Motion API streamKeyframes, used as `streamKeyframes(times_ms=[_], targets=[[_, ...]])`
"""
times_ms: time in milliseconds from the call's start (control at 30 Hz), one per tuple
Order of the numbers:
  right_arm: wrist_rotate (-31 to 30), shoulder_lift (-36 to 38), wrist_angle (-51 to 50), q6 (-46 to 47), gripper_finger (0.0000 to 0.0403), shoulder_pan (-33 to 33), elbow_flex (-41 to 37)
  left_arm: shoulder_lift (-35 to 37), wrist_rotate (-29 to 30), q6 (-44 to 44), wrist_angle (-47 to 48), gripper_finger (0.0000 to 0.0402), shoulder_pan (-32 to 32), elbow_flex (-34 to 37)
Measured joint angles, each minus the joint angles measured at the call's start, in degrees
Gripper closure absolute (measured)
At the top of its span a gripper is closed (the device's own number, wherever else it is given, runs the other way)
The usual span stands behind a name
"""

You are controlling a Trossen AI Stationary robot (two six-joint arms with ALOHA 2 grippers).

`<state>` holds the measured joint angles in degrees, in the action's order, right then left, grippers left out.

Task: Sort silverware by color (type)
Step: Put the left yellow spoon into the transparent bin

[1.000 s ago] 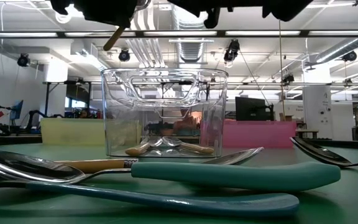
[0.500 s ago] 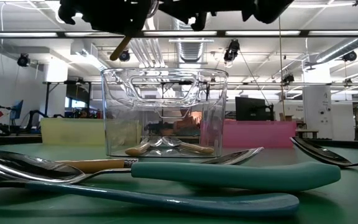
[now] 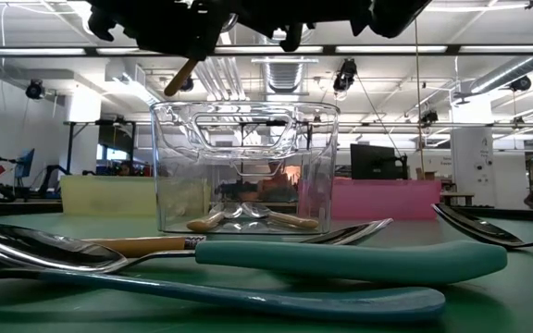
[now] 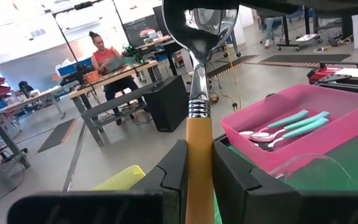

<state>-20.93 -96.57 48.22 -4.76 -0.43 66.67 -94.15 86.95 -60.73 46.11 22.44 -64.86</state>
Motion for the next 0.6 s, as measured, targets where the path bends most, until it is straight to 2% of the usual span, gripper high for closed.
streamKeyframes(times_ms=[133,233,333,600], targets=[[-0.1,0.0,-1.3,-1.2,0.038,0.0,0.0,0.0,0.1,0.1,0.0,0.0365,0.0,0.0],[-0.2,0.2,-2.7,-0.6,0.0388,0.0,0.4,0.0,0.1,0.2,0.0,0.0361,0.0,0.0],[0.0,0.3,-3.1,-0.7,0.0392,0.0,0.5,0.0,0.0,0.2,0.0,0.0339,0.0,0.0],[-0.1,0.9,-4.6,-1.9,0.0393,0.0,0.4,0.7,-0.4,1.2,0.6,0.0229,0.1,0.0]])
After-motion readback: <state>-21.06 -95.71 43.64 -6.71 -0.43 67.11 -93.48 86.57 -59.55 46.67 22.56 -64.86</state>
